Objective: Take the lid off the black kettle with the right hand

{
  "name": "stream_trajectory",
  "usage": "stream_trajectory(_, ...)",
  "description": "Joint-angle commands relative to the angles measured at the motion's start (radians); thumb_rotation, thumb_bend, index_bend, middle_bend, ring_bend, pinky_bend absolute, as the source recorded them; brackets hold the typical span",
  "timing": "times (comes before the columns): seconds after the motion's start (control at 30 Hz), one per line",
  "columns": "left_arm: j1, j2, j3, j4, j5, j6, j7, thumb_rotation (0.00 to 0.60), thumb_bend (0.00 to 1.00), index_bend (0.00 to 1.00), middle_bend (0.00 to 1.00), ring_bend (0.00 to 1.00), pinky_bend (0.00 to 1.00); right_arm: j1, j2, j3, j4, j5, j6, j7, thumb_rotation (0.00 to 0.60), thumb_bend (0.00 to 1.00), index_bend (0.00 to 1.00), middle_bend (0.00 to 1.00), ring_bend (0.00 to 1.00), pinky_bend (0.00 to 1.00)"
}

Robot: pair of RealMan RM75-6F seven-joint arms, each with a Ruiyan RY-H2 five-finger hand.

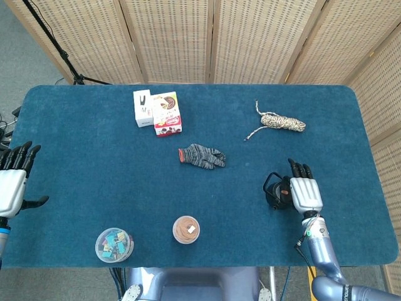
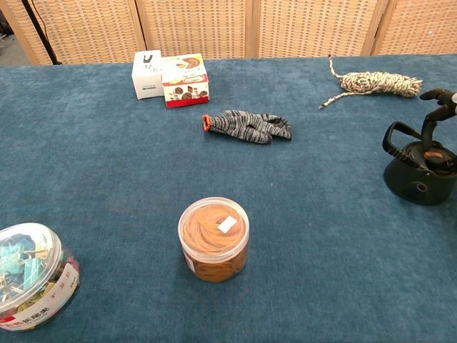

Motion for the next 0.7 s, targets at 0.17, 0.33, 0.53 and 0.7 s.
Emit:
stream_trajectory(0.17,0.0,-0.001,0.001,0.0,0.001,0.001,0.002,0.6,0.0,0.0,0.0,0.0,0.0,-0.002,0.002,-0.001,-0.003,-0.001,0.001,0.001,0.6,0.44,0.65,0.02,0.0,0.0)
stream_trajectory(0.33,-0.001,-0.001,0.002,-0.002,0.002,0.001,0.004,0.6,0.0,0.0,0.0,0.0,0.0,-0.003,0.003,-0.002,-0.007,-0.005,0.001,0.001,0.6,0.47,0.66,0.02,0.0,0.0)
stream_trajectory(0.53,-0.001,0.0,0.001,-0.004,0.002,0.003,0.004,0.6,0.0,0.0,0.0,0.0,0.0,-0.005,0.005,0.001,-0.01,-0.011,0.012,-0.001,0.6,0.47,0.66,0.03,0.0,0.0)
stream_trajectory(0.7,-0.002,-0.001,0.002,-0.003,0.0,0.0,0.004,0.6,0.0,0.0,0.0,0.0,0.0,-0.007,0.01,0.003,-0.02,-0.015,0.021,-0.004,0.6,0.47,0.66,0.03,0.0,0.0)
